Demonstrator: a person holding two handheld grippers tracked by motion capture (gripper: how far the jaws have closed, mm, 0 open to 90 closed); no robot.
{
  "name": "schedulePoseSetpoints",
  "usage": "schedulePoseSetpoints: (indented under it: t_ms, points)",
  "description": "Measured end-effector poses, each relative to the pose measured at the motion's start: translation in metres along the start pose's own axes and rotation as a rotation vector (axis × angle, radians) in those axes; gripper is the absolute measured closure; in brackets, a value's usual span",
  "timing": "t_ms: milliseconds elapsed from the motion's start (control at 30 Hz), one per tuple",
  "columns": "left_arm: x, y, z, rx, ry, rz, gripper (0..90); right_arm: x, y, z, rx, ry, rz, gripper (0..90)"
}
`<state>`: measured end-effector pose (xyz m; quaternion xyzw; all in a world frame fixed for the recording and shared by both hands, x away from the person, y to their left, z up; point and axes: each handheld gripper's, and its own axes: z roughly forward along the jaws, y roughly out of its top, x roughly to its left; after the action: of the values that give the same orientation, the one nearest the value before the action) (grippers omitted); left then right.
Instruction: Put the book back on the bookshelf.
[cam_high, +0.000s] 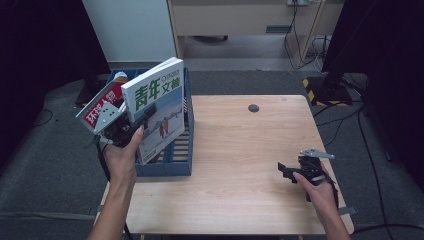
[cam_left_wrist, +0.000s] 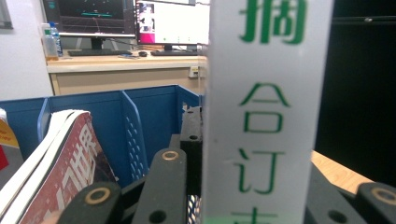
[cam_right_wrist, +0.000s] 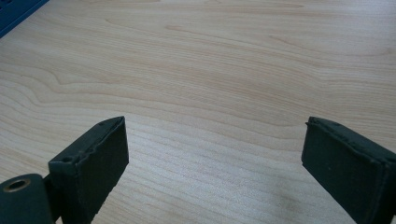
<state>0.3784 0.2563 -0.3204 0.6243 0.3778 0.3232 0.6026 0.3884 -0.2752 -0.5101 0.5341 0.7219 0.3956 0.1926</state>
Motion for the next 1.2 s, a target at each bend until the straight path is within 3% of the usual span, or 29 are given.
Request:
schedulePoseSetpoints:
  t_ms: [433, 1200]
  points:
    - [0.002, 0.0, 0.007, -0.01, 0.024, -0.022, 73.6, -0.001, -0.001, 0.0, 0.0, 0.004, 0.014, 7.6]
    - [0.003, -0.009, 0.033, 0.016, 0.069, -0.04, 73.6, -0.004, -0.001, -0.001, -0.006, 0.009, 0.019, 7.7]
